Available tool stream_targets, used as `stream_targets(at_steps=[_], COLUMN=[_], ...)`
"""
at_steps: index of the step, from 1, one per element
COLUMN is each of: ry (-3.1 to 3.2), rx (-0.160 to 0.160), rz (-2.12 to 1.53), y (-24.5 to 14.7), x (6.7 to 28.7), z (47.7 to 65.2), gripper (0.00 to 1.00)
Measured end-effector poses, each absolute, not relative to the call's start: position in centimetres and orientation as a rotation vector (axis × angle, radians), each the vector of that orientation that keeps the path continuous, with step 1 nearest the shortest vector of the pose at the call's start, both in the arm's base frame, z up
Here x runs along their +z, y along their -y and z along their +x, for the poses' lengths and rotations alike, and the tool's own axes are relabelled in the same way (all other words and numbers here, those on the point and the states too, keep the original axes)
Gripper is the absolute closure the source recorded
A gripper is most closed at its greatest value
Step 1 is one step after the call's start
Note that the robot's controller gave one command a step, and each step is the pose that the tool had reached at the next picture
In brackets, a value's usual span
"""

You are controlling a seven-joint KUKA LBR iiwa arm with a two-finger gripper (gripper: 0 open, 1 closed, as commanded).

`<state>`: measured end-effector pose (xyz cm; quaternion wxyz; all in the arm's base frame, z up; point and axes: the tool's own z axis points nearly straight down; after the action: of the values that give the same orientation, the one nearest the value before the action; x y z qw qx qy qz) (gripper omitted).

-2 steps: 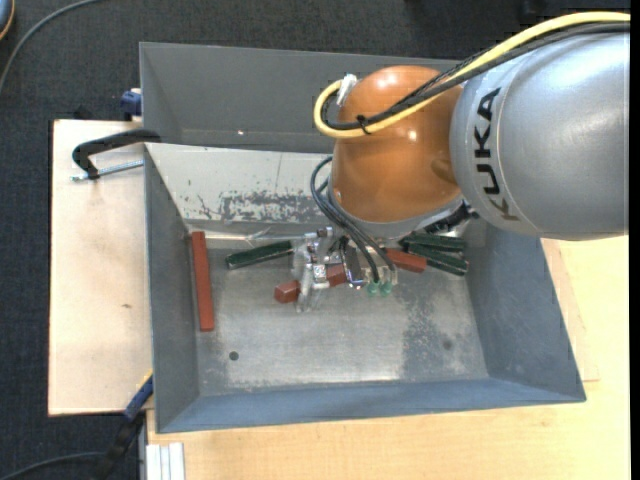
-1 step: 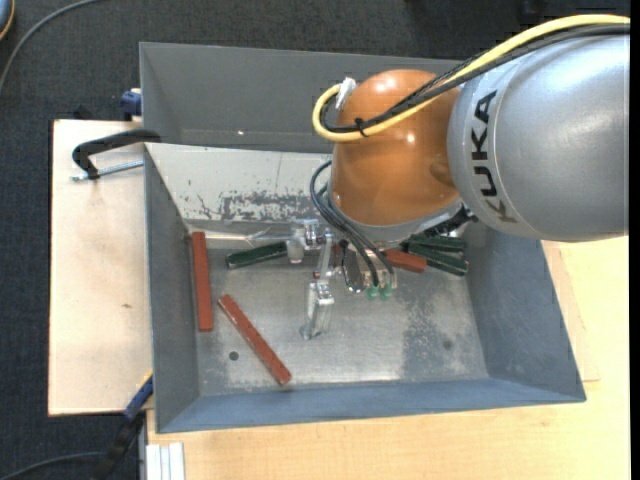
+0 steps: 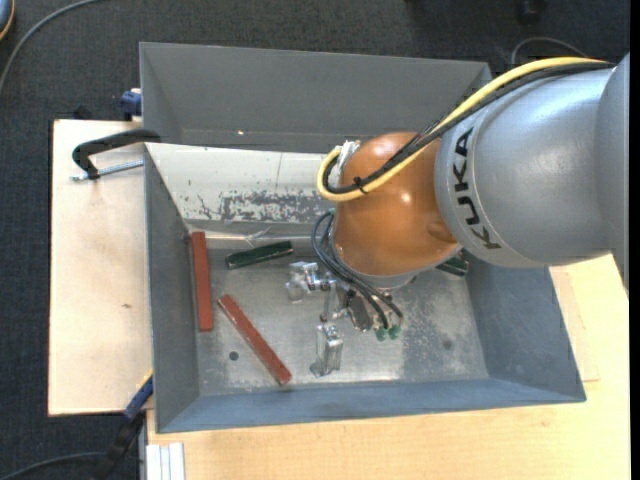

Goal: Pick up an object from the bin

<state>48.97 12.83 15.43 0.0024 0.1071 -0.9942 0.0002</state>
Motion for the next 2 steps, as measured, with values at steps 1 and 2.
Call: stream_targets(at_steps=[1, 2], ry=[3.142, 3.145], rx=[-0.006, -0.004], rz=[0.003, -0.002], y=[-20.98, -20.77], x=[7.33, 7.47], z=[52.95, 53.09], gripper=[0.00, 1.00])
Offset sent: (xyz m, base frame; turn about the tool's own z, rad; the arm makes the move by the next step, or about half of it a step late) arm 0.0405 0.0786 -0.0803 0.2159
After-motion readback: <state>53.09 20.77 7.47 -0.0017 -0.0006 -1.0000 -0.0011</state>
